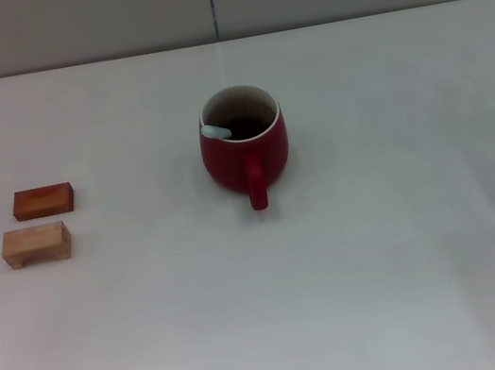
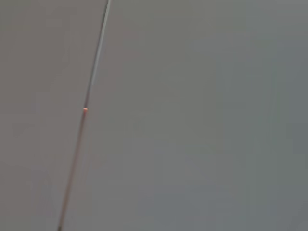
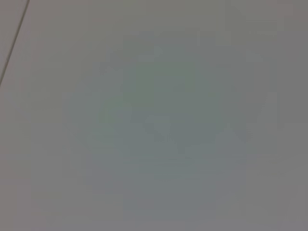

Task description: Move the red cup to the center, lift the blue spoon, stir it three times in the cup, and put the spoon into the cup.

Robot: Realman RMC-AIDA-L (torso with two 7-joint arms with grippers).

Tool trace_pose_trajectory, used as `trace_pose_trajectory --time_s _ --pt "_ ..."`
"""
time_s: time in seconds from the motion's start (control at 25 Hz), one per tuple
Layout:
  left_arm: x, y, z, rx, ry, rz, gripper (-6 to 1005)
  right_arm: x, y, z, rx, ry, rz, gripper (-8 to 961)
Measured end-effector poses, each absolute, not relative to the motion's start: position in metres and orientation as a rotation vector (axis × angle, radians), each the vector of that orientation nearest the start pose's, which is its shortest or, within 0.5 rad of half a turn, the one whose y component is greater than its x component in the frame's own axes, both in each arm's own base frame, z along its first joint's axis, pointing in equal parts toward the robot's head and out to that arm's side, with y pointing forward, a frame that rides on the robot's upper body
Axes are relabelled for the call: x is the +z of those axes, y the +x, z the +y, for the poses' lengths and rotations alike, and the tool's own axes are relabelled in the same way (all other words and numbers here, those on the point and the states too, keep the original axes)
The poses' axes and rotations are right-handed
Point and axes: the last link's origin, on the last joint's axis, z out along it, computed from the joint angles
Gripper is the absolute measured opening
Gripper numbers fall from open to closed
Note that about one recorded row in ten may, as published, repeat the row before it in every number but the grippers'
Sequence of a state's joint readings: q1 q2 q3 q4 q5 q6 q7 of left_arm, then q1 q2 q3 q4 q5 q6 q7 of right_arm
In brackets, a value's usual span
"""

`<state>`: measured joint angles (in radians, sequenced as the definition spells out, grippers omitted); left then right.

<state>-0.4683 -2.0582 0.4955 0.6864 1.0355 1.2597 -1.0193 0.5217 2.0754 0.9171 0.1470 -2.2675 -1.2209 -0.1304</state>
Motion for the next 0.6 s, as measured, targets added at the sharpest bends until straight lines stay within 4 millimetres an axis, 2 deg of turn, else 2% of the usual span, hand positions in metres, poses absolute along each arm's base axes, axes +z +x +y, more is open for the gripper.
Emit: trace_pose_trajectory --time_s 0.28,0.32,0.6 --pt "0.136 -0.313 0.366 -0.994 -1.425 -0.331 255 0.006 0.303 0.359 0.574 -1.541 0.244 5" --pt "0.127 -0.317 0.365 -0.95 -1.43 -0.33 255 0.006 0.304 0.359 0.572 -1.539 0.246 5" --pt "0.095 -0.331 0.359 -0.789 -1.456 -0.318 255 0.009 0.307 0.36 0.563 -1.517 0.265 5"
